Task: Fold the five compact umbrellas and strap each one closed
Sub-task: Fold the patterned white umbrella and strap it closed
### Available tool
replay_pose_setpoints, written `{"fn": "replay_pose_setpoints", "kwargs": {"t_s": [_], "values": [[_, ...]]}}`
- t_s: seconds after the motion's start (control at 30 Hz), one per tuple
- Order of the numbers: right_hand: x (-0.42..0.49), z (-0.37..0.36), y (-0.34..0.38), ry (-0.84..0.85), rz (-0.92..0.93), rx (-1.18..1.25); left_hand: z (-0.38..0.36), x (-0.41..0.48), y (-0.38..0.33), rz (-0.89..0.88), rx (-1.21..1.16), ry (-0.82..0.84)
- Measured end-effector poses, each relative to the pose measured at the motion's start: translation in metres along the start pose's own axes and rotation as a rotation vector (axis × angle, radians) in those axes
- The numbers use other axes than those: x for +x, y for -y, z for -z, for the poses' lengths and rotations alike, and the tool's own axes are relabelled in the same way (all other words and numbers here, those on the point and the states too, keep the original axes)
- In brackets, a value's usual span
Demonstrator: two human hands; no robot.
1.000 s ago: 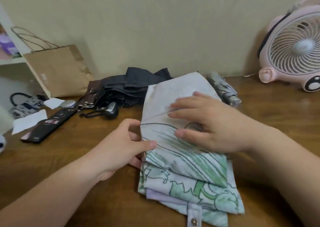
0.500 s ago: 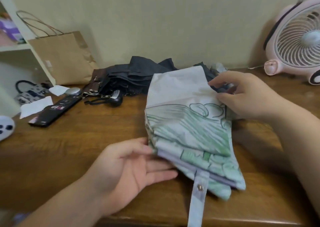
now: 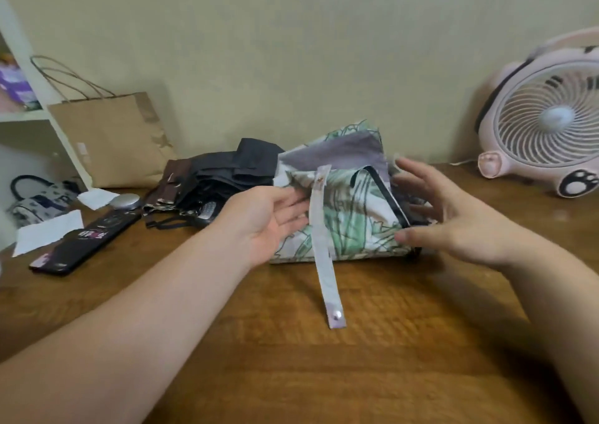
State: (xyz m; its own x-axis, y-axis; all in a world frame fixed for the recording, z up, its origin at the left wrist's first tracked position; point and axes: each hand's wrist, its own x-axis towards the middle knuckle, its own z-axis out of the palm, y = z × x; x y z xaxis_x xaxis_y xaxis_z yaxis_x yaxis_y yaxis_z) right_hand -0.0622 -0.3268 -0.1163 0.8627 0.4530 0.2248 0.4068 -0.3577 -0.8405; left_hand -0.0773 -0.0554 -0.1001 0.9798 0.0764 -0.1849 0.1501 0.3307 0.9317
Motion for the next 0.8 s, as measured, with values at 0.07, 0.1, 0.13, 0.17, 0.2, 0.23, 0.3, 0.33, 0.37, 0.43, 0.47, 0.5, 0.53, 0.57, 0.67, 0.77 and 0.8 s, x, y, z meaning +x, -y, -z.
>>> {"fn": "replay_pose_setpoints", "kwargs": {"t_s": [0.07,0.1,0.13,0.17,0.2,0.23,0.3,0.33,0.37,0.43,0.47,0.5,0.53,0.57,0.67,0.77,0.8], "values": [[0.007,-0.016,-0.004,-0.198,-0.023,-0.179,-0.002,0.009,0.003,-0.055,0.084,0.0],[0.011,-0.023,-0.005,-0.254,-0.024,-0.171,-0.002,0.012,0.006,-0.104,0.169,0.001],[0.014,-0.029,-0.007,-0.295,-0.03,-0.166,-0.002,0.014,0.01,-0.164,0.286,0.013],[0.018,-0.033,-0.009,-0.341,-0.035,-0.2,0.0,0.016,0.015,-0.233,0.437,0.045],[0.022,-0.035,-0.013,-0.378,-0.056,-0.286,0.002,0.018,0.021,-0.31,0.614,0.086],[0.026,-0.037,-0.015,-0.399,-0.09,-0.386,0.004,0.02,0.027,-0.389,0.799,0.118],[0.032,-0.039,-0.012,-0.413,-0.168,-0.567,0.008,0.024,0.034,-0.531,1.088,0.134],[0.035,-0.041,-0.01,-0.427,-0.194,-0.617,0.011,0.027,0.036,-0.563,1.151,0.135],[0.037,-0.043,-0.01,-0.44,-0.208,-0.635,0.014,0.03,0.038,-0.575,1.168,0.14],[0.041,-0.045,-0.01,-0.466,-0.22,-0.636,0.021,0.04,0.04,-0.571,1.15,0.115],[0.043,-0.044,-0.011,-0.481,-0.235,-0.63,0.023,0.045,0.04,-0.548,1.136,0.081],[0.044,-0.043,-0.012,-0.497,-0.25,-0.633,0.025,0.048,0.041,-0.52,1.138,0.043],[0.045,-0.042,-0.015,-0.512,-0.263,-0.651,0.026,0.05,0.042,-0.505,1.166,0.009],[0.045,-0.042,-0.017,-0.533,-0.258,-0.677,0.025,0.052,0.043,-0.509,1.211,-0.01],[0.043,-0.043,-0.022,-0.599,-0.074,-0.772,0.025,0.05,0.045,-0.573,1.211,-0.006],[0.041,-0.05,-0.024,-0.579,0.135,-0.846,0.03,0.04,0.041,-0.572,1.115,-0.003],[0.041,-0.053,-0.025,-0.557,0.171,-0.836,0.032,0.035,0.039,-0.562,1.1,0.003]]}}
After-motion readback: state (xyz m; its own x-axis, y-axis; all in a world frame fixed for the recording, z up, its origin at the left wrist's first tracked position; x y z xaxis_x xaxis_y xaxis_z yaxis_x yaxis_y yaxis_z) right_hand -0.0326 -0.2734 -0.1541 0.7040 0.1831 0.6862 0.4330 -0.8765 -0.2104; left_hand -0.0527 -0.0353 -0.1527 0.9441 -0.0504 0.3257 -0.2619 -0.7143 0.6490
